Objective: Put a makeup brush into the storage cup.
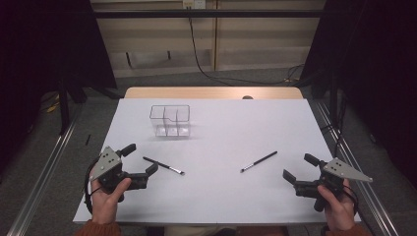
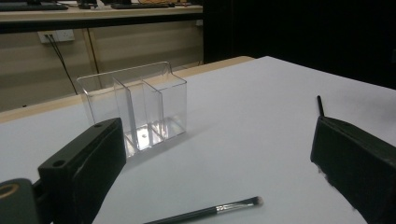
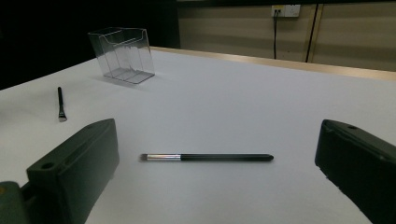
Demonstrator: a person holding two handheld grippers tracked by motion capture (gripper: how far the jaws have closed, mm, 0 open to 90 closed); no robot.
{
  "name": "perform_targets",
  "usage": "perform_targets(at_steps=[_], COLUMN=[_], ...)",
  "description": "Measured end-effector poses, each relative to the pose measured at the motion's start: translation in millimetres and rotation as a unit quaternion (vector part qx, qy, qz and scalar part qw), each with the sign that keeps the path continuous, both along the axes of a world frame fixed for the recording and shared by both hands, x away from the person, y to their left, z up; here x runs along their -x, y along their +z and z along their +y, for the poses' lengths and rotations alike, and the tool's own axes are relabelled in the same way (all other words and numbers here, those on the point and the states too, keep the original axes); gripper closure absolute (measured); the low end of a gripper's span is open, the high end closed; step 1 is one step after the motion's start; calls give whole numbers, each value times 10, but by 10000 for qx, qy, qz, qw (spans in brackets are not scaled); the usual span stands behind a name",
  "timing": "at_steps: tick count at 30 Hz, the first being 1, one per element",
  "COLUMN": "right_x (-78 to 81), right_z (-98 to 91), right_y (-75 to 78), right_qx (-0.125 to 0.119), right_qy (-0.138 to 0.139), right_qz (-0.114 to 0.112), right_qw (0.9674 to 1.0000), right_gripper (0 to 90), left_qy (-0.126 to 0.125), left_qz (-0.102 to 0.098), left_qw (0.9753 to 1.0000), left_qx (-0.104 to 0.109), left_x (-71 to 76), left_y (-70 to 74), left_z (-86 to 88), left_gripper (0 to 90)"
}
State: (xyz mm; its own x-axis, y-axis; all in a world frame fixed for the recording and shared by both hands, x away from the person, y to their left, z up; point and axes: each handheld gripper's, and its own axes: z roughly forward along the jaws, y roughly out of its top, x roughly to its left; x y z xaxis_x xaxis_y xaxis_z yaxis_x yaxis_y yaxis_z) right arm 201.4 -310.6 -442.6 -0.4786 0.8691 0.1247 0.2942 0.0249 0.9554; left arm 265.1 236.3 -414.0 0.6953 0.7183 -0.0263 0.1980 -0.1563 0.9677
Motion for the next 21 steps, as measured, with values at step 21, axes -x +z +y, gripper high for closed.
perform_targets(at_steps=[21], right_x=[-45], right_z=[24], right_y=[-13], right_qx=[-40], right_qy=[89], right_qz=[61], right_qw=[9999], right_gripper=[0], left_qy=[102], left_qz=[102], left_qw=[9999], left_qx=[46], left_x=[-331], left_y=[261], left_z=[-36], left_gripper=[32])
